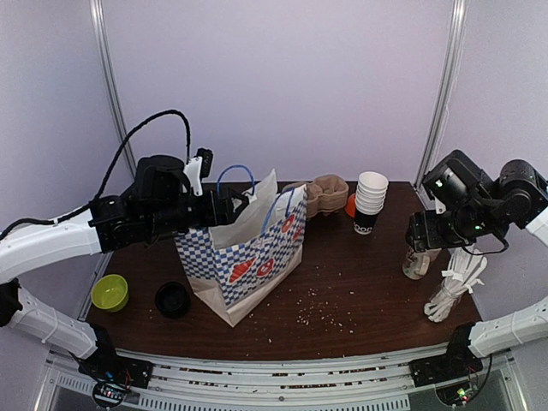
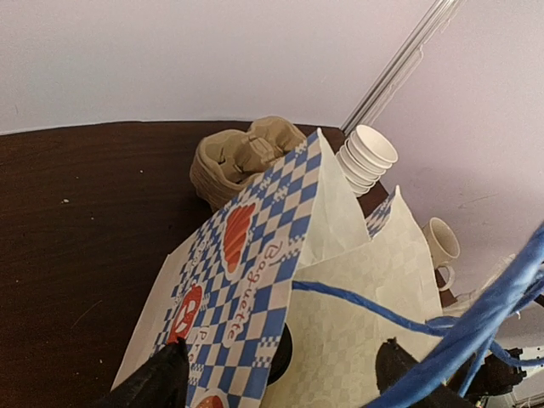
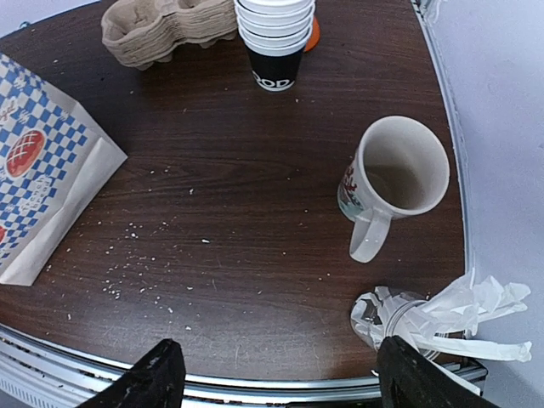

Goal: Pack the takeout coffee

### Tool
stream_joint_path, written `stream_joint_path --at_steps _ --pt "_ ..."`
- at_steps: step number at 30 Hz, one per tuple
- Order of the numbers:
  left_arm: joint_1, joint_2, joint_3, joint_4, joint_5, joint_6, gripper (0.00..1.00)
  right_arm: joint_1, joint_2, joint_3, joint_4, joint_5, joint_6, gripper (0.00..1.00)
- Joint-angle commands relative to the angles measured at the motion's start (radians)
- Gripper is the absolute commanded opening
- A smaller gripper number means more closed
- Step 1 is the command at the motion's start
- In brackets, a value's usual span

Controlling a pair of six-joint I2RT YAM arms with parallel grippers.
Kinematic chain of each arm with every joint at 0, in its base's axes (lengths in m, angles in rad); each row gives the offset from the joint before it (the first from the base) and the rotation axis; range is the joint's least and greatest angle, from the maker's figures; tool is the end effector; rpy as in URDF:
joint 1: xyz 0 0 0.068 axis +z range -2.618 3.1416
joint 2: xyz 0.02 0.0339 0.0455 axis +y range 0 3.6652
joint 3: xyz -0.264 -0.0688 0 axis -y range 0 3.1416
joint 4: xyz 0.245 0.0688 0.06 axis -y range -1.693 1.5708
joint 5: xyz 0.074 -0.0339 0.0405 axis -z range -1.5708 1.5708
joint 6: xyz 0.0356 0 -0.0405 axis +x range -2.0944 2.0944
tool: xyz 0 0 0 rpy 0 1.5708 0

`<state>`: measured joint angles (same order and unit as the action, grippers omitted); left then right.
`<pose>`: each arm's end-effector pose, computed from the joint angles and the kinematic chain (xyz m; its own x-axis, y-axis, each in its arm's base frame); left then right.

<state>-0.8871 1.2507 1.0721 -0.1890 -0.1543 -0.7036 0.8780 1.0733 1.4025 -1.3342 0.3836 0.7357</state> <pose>0.1878 -0.2218 0.3404 -0.6101 -0.2633 -0.7473 0.3682 0.7410 -0.5616 0.1149 0.1175 0.3911 -0.7926 0.0195 -0.6095 -0.0722 0.9895 0.1255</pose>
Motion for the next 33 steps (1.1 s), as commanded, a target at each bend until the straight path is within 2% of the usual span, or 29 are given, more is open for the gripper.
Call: stream_joint_path --at_steps 1,5,12,20,23,29,33 --pt "0.006 -0.024 -0.016 0.015 0.004 0.011 0.81 -0.007 0.014 -0.006 -0.025 0.119 0.082 0.81" --pt "0.007 -0.029 -0.009 0.007 -0.004 0.013 0.87 -0.036 0.018 0.008 -0.026 0.155 0.05 0.8" --pt "0.006 -0.03 -0.034 0.01 -0.016 0.003 0.88 -0.111 -0.011 -0.086 -0.025 0.267 0.075 0.78" --pt "0.007 -0.023 -0.062 0.029 0.001 0.008 0.89 -0.23 -0.096 -0.193 -0.024 0.234 0.061 0.77" --pt "0.007 -0.01 -0.065 0.041 0.012 0.008 0.89 -0.247 -0.108 -0.219 -0.023 0.233 0.068 0.71" --pt "0.007 0.005 -0.061 0.049 0.027 0.016 0.89 -0.249 -0.096 -0.214 -0.002 0.216 0.065 0.53" --pt "0.007 0.008 -0.065 0.058 0.039 0.012 0.89 -0.251 -0.094 -0.229 0.002 0.224 0.061 0.44"
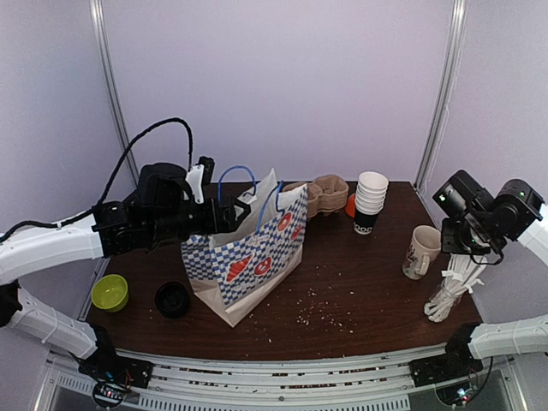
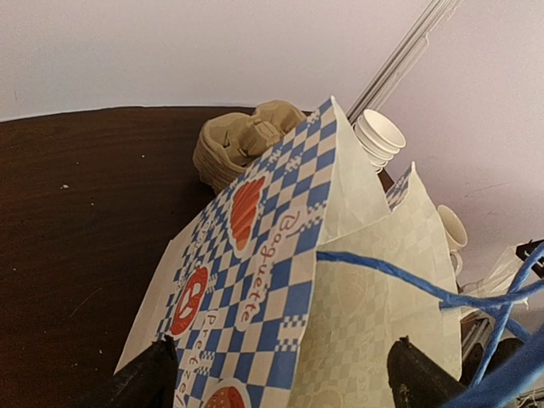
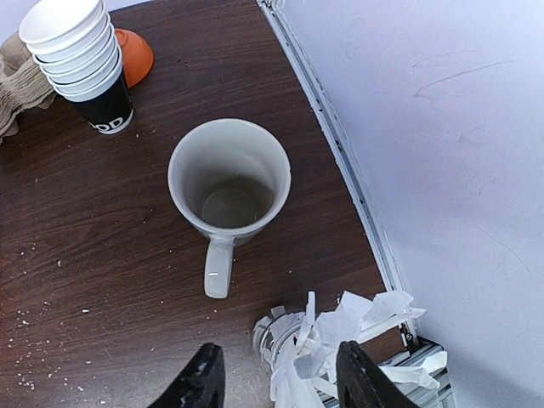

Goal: Pack the takeout coffee

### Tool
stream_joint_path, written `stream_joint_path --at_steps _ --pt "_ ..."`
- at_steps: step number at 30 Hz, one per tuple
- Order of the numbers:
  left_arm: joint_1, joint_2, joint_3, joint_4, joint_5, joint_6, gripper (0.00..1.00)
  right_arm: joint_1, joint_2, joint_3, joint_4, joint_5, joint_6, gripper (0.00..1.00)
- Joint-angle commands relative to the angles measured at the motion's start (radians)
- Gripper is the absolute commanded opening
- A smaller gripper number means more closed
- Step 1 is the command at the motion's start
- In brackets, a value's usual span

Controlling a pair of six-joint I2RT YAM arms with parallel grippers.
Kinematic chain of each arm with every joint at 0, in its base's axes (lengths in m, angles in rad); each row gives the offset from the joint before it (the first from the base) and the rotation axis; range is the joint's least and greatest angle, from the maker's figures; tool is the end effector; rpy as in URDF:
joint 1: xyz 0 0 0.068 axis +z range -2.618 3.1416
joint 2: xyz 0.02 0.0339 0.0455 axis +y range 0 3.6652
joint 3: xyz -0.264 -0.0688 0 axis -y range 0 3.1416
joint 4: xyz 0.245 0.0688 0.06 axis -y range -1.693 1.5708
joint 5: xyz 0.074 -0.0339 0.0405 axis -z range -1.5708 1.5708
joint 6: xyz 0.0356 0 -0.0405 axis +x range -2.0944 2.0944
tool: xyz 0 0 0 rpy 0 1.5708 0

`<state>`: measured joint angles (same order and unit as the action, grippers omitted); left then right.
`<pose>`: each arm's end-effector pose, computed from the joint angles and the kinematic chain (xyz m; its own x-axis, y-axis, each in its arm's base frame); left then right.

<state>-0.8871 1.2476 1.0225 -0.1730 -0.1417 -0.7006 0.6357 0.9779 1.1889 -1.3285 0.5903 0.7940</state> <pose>0.1865 -0.2209 0.3253 -0.6290 -0.2385 -0.7400 0.3660 0.7489 -0.5524 0.1283 0.0701 0.3493 -0.7190 0.2058 -0.6639 0.3076 0.9507 -0.0385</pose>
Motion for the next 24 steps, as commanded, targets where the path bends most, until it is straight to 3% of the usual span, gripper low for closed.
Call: stream_joint_path --at_steps 1,17,24 --pt "0.006 0.011 -0.017 0.044 0.029 0.006 0.89 -0.01 0.0 -0.021 -0.004 0.02 0.001 0.43" --pt "0.007 0.021 -0.018 0.041 0.032 0.002 0.88 -0.021 -0.024 -0.058 0.0 0.033 -0.012 0.22" --pt "0.006 0.027 -0.018 0.043 0.038 0.002 0.89 -0.021 -0.031 -0.062 -0.008 0.042 -0.007 0.3"
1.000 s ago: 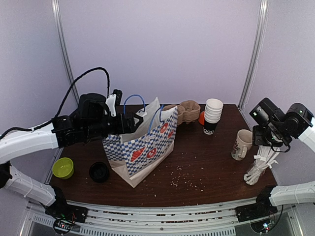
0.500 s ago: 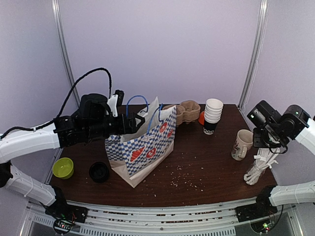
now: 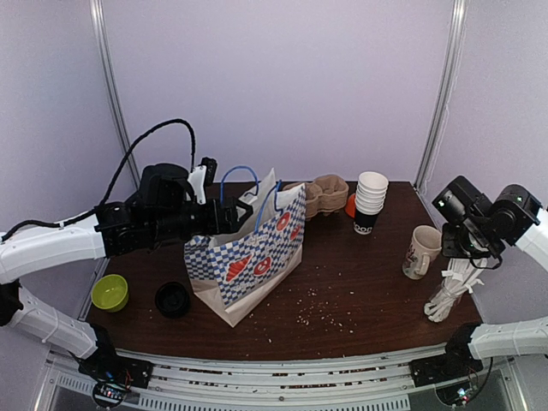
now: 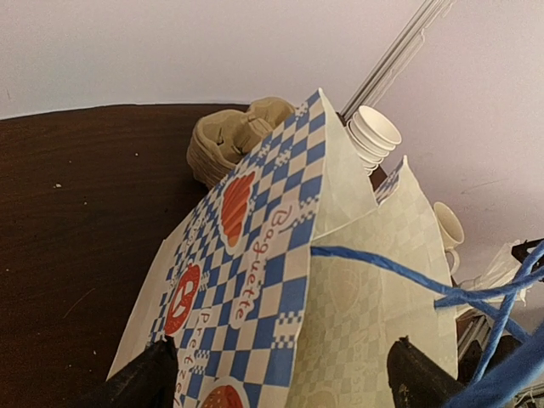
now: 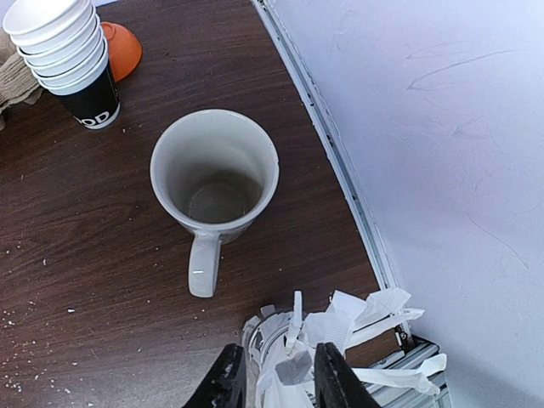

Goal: Pack the takeout coffee

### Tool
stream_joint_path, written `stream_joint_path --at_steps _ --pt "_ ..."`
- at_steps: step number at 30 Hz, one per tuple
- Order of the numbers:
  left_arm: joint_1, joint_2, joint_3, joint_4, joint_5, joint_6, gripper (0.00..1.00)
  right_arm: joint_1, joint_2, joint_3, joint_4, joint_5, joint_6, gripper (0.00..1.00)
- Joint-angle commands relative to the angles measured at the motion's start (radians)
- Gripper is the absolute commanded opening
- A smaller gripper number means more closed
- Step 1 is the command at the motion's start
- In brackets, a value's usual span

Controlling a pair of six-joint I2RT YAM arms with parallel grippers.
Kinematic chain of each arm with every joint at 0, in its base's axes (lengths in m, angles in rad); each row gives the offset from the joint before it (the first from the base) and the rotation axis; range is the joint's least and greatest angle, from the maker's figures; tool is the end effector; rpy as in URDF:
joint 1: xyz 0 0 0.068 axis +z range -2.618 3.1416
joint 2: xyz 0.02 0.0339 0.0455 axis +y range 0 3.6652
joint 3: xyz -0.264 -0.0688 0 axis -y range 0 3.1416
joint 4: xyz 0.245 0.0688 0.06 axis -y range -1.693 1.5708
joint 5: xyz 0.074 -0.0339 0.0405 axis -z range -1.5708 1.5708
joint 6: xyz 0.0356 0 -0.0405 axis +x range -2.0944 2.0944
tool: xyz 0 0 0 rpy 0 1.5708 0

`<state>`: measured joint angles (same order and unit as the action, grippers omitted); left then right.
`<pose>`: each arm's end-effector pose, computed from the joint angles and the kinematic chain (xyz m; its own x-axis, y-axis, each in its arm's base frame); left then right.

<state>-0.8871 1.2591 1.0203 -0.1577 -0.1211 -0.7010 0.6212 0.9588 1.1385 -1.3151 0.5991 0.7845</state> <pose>0.1879 -0.2238 0.3229 -0.6374 -0.2313 -0.7350 0.3770 0.7383 -0.5593 0.1274 0.0665 0.3387 -0.7248 0.1987 -0.6597 0.3176 0.9461 -0.0639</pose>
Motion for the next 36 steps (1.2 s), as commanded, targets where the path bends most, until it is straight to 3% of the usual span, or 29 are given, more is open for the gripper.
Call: stream_joint_path --at_steps 1,19,26,36 --pt "0.007 0.018 -0.015 0.027 0.019 0.0 0.89 -0.007 -0.015 -0.012 -0.02 0.035 0.003 0.29" --pt "0.007 0.017 -0.023 0.033 0.026 0.002 0.88 -0.007 -0.011 -0.007 -0.034 0.025 0.007 0.0" --pt "0.007 0.016 -0.018 0.032 0.02 0.005 0.88 -0.008 0.003 0.069 -0.042 0.002 -0.007 0.0" --pt "0.007 0.031 0.007 0.015 0.015 0.008 0.89 -0.007 0.071 0.303 -0.044 -0.046 -0.071 0.0"
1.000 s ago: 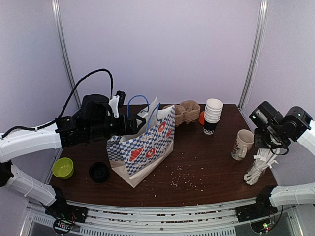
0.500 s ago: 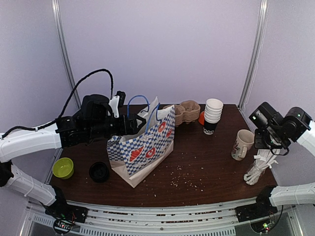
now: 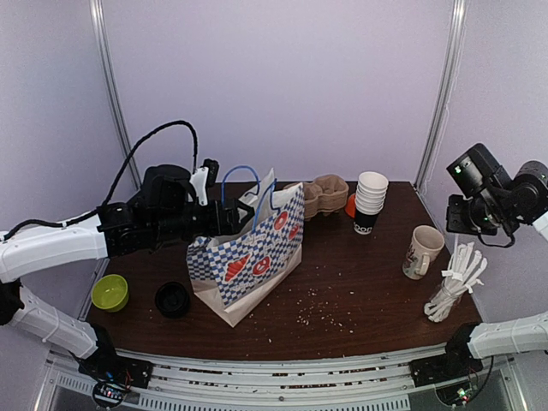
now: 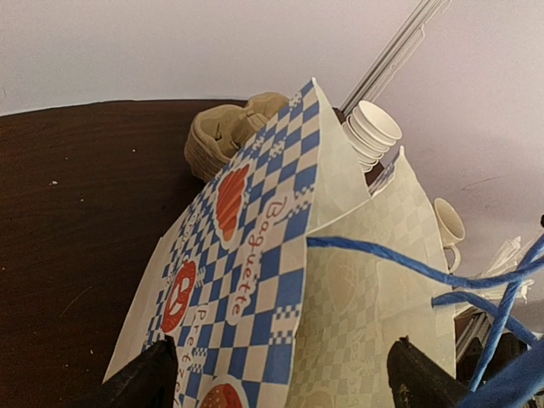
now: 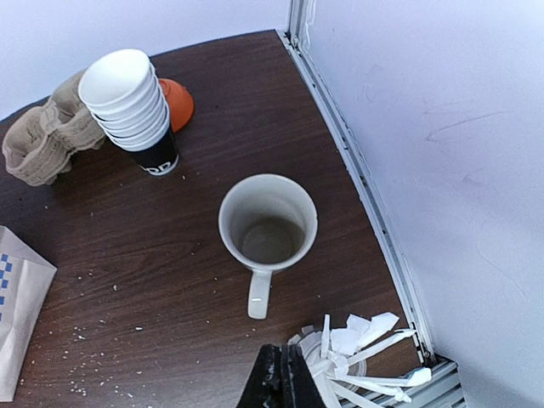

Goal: Pack the takeout coffee

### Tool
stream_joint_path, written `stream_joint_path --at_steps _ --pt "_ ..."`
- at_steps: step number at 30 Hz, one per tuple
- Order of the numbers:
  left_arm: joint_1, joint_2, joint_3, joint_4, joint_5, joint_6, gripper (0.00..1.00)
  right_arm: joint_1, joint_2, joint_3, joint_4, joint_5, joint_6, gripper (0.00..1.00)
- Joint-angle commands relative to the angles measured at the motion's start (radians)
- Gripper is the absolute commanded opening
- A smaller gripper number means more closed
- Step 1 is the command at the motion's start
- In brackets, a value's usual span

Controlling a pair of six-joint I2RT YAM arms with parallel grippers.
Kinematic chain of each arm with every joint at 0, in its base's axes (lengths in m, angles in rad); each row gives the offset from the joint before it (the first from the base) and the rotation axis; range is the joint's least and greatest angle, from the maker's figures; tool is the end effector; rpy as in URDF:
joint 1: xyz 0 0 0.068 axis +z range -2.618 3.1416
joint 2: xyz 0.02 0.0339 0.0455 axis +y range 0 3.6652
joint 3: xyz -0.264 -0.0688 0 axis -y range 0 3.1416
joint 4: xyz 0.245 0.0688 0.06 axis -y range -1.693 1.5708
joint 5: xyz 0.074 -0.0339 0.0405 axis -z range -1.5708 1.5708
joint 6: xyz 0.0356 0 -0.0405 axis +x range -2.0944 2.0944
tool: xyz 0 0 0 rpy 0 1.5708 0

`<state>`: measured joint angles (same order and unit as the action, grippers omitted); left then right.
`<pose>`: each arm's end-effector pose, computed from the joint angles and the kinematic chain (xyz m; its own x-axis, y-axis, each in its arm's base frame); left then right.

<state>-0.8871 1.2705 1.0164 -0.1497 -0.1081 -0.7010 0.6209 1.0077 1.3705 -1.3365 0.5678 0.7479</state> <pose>0.1891 -0.2261 0.3192 -0.6463 -0.2219 -0.7301 0.3810 0.7351 -0.5607 0.1293 0.0690 0.3938 -0.6594 0.2333 -0.7146 0.2782 0.9589 0.0563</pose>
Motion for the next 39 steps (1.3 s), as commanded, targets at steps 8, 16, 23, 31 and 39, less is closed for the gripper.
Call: stream_joint_path --at_steps 8,16,23,31,39 --pt "0.007 0.023 0.029 -0.007 -0.005 0.008 0.88 -0.007 0.093 0.327 -0.022 -0.088 -0.08 0.0" --pt "0.006 0.019 0.04 -0.024 -0.011 -0.002 0.89 -0.007 0.172 0.524 -0.023 -0.139 -0.126 0.0" --pt "0.007 0.002 0.055 -0.051 -0.036 -0.003 0.89 -0.007 0.246 0.708 -0.021 -0.159 -0.181 0.0" --pt "0.006 -0.024 0.06 -0.063 -0.065 -0.007 0.89 -0.007 0.296 0.83 0.03 -0.182 -0.237 0.0" --pt "0.007 -0.065 0.066 -0.063 -0.075 0.0 0.9 -0.006 0.242 0.682 0.374 -0.438 -0.253 0.0"
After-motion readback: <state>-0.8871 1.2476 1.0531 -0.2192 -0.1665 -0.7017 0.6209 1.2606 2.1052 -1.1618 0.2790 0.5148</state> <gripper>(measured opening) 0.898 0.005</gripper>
